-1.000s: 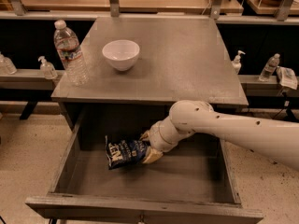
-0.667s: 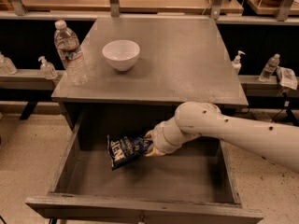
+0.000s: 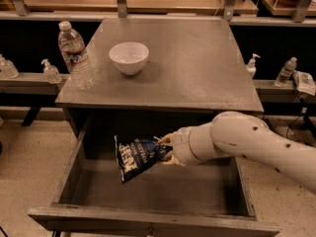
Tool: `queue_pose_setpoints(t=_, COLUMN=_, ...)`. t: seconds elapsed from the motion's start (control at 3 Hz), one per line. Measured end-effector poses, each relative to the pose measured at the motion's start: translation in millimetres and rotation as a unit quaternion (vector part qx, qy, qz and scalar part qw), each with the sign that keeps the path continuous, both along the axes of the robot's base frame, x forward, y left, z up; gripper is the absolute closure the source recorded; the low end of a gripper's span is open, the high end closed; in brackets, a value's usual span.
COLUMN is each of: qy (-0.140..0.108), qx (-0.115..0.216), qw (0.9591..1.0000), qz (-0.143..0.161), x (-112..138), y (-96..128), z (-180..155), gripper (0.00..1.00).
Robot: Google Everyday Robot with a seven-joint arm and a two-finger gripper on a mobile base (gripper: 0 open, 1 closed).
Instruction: Pick blue chip bag from top drawer and place on counter
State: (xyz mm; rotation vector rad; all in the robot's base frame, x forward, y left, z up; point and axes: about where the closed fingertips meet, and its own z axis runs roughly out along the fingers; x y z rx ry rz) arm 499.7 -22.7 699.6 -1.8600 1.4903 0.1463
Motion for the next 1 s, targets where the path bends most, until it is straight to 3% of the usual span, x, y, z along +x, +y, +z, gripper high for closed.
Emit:
queue_pose_setpoints(t=0.33, qy=-0.050, qx=0.010, qw=0.9987, qz=0.005, x=-16.0, y=-27.0, z=27.2, gripper=1.00)
queue_pose_setpoints(t=0.67, qy=-0.050, qx=0.010, qw=0.9987, qz=0.005, x=-16.0, y=-27.0, z=27.2, gripper=1.00)
queue_pose_setpoints(t=1.0, qy=-0.044, qx=0.008, qw=0.9989, qz=-0.014, x=-14.4, y=-34.9, z=38.5, gripper=1.00)
